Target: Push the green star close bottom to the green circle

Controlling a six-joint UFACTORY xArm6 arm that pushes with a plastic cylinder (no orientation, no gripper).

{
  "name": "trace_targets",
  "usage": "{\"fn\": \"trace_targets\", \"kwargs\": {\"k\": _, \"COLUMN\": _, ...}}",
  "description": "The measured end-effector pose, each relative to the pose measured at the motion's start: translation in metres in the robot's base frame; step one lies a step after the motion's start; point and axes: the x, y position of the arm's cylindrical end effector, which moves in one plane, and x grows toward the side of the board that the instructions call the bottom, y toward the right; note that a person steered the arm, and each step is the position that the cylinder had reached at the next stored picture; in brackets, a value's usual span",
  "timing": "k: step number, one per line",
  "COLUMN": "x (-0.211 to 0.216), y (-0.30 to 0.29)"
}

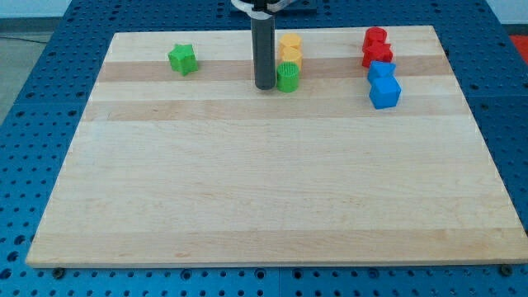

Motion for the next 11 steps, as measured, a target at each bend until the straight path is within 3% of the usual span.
{"fn": "trace_targets", "kwargs": {"k": 7, "x": 0.000, "y": 0.012}}
{"fn": "trace_targets", "kwargs": {"k": 9, "x": -0.060, "y": -0.027}}
{"fn": "trace_targets", "kwargs": {"k": 11, "x": -0.121, "y": -0.138}}
